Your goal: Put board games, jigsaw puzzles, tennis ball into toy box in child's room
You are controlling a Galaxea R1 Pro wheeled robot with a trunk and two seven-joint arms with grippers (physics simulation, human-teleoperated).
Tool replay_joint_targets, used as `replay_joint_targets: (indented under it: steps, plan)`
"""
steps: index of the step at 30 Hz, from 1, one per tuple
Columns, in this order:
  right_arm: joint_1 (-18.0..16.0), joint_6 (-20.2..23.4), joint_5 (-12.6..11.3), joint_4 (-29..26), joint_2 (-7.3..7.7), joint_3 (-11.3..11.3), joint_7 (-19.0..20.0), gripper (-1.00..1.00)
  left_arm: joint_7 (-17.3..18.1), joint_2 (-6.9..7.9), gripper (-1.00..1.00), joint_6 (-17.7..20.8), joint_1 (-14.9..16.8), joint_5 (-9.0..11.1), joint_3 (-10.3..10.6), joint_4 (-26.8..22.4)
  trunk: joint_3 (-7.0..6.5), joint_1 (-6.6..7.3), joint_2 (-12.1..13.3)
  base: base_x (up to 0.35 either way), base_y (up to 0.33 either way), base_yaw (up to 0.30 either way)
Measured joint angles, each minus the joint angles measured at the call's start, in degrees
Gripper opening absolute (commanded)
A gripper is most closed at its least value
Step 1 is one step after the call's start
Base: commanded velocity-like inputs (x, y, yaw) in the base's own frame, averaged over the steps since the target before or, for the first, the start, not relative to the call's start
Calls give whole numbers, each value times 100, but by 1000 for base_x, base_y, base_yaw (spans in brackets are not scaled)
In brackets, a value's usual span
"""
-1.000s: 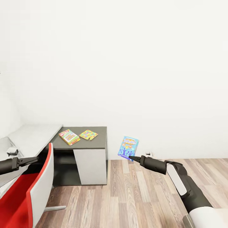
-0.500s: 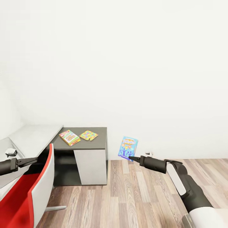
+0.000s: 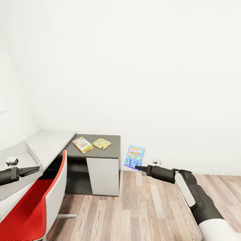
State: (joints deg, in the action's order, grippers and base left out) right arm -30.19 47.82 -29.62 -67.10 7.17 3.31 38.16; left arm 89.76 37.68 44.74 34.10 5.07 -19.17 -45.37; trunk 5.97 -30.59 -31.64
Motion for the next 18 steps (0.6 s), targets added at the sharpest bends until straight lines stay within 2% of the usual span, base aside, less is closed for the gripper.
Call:
replay_joint_targets:
  steps: [10, 18]
  plan:
    - [0, -17, 13, 1, -9, 151, -15, -100, 0, -22, 100, 3, -7, 0, 3, 0, -56, 1, 0, 23, -14, 243]
    - [0, -19, 20, 1, -17, 157, -18, -100, -1, -30, 100, 1, -7, 1, 0, 1, -99, 3, 0, 188, -128, 245]
